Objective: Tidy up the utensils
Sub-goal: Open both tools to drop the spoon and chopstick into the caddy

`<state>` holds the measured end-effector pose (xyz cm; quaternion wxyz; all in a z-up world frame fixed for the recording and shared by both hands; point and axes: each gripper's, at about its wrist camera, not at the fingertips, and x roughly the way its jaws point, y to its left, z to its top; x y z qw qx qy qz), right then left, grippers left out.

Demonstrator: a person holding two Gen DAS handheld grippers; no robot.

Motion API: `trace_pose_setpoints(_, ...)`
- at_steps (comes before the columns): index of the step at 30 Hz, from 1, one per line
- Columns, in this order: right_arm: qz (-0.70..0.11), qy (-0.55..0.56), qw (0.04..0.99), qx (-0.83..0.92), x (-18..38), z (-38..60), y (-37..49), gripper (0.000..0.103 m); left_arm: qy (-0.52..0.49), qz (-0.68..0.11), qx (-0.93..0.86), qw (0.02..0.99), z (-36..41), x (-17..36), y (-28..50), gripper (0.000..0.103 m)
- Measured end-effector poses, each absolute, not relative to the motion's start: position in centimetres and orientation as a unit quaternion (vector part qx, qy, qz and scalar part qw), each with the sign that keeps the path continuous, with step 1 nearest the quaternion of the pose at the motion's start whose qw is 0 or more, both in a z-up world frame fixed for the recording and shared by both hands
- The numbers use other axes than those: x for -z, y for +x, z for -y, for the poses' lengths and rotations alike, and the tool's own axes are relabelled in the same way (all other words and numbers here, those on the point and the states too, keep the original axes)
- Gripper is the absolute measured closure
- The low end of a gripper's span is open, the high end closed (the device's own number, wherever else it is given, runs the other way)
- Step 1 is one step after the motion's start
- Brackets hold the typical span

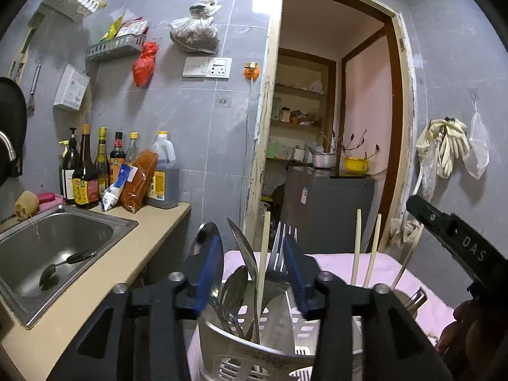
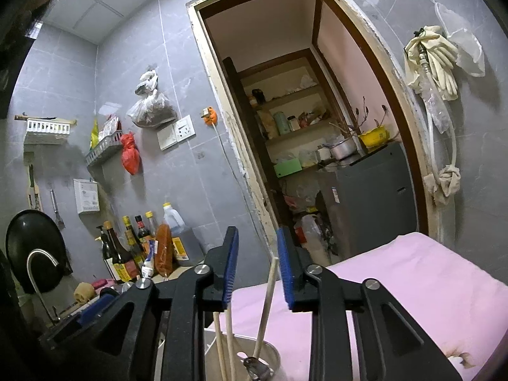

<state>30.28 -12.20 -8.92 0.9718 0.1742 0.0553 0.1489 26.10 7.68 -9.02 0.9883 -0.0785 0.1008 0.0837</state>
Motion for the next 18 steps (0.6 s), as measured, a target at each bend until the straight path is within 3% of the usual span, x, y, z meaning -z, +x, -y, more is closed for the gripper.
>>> trace_pose_setpoints(4, -0.070, 0.167, 0.973, -0.141, 8.2, 12.8, 30.1, 0.071, -0.080, -0.108, -0.080, 0.988, -7.4, 8.2, 25.9, 0.053)
trace_pose_setpoints(7, -0.084, 0.159, 0.974, -0.140, 7.8, 13.3, 29.9, 0.059, -0.079, -0.113, -0.079, 0.987, -7.2, 7.6, 25.7, 0.043)
trace_pose_setpoints(18, -0.129, 0.127, 0.973, -0.141, 6.2, 15.2, 27.7, 0.042, -0.097, -0.163, -0.070, 0.979, -5.9, 5.7, 24.5, 0.023)
